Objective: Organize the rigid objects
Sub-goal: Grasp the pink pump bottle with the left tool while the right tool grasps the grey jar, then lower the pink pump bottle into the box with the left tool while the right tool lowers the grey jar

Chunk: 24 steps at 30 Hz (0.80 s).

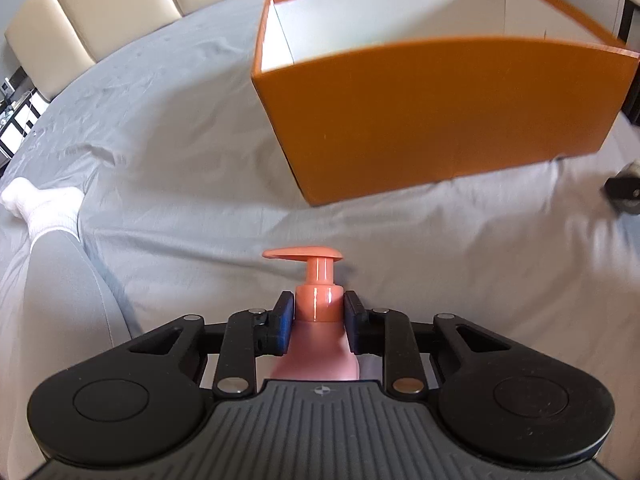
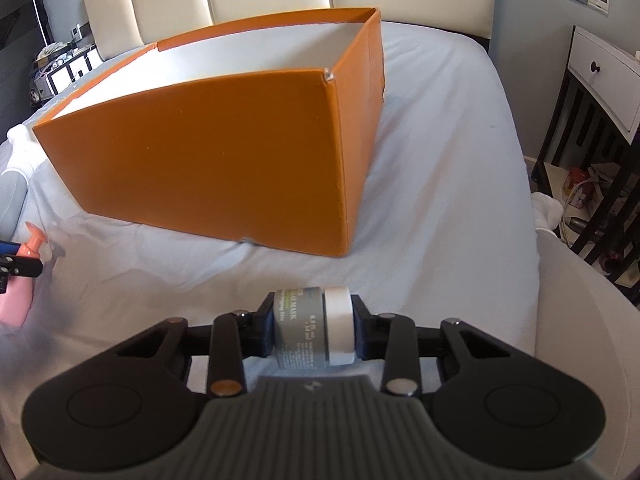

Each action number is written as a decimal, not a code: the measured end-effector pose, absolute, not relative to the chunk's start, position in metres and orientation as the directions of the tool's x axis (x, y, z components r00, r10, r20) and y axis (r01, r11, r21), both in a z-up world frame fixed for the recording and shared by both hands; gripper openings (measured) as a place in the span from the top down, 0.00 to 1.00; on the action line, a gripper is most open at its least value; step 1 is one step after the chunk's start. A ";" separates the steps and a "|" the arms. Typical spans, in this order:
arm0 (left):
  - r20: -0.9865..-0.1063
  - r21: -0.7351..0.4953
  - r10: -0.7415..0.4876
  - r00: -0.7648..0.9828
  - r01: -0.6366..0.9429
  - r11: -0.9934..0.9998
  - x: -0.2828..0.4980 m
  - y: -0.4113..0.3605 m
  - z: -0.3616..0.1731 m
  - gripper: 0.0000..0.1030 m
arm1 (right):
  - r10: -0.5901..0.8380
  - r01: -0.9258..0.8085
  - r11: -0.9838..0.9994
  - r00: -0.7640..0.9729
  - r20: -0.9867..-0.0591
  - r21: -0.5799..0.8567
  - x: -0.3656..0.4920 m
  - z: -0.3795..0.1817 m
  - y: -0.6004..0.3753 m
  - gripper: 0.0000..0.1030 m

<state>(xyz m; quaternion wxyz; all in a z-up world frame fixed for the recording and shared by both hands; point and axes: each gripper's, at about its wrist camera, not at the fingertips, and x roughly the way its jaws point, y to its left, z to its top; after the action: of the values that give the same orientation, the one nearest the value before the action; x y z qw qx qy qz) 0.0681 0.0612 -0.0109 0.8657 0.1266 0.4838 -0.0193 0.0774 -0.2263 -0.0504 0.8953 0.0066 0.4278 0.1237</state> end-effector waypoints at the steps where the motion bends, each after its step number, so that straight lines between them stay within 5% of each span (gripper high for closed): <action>1: -0.833 0.186 0.074 0.548 0.152 0.971 0.065 0.062 -0.007 0.72 | 0.231 -0.217 0.969 0.606 -0.761 0.120 0.076 -0.049 -0.226 0.65; 18: -0.561 0.028 -0.199 0.804 0.258 0.966 0.046 0.029 0.109 0.72 | 0.383 -0.345 0.919 0.672 -0.634 0.190 0.061 0.025 -0.215 0.65; 24: -0.534 -0.069 -0.315 0.784 0.330 0.941 0.090 0.016 0.136 0.72 | 0.419 -0.439 0.891 0.702 -0.576 0.114 0.088 0.066 -0.203 0.65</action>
<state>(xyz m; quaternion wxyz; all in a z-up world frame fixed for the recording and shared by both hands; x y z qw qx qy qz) 0.0903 0.0157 0.1364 0.9445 0.0140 0.2804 -0.1708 0.0875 -0.2035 0.0664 0.9223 -0.0160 0.3082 0.2327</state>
